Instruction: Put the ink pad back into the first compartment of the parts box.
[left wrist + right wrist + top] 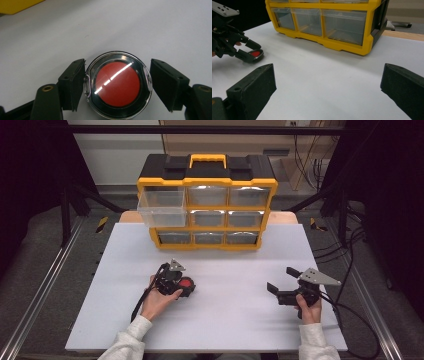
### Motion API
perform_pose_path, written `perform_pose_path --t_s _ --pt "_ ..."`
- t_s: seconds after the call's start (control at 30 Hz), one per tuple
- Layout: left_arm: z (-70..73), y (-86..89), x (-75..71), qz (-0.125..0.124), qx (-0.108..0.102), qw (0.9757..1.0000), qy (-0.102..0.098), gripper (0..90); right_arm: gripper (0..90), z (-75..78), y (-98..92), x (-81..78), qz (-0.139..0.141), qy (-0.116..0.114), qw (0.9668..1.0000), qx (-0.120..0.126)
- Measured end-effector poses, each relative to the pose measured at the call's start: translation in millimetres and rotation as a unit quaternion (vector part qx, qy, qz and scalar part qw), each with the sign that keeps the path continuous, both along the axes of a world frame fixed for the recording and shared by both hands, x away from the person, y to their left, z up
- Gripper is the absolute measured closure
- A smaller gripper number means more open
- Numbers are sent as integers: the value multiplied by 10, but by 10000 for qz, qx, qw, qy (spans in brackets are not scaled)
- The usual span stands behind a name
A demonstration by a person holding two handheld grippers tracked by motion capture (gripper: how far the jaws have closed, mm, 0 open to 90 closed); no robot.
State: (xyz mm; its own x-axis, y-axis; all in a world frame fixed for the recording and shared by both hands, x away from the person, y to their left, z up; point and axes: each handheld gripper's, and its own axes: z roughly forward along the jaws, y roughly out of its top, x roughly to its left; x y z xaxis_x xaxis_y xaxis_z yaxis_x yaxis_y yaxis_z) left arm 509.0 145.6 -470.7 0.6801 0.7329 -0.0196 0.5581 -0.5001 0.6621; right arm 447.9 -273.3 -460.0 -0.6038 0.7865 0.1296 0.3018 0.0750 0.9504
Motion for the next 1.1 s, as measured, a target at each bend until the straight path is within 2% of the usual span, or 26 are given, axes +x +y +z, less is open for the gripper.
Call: perform_pose_path --t_s 0.43,1.1 --pt "150 28 -63 -70 -147 9998 -134 299 4 1 0 -1 2 20 10000 -5" --pt "433 166 -168 9 -497 9980 -397 299 4 0 1 1 -8 -1 10000 5"
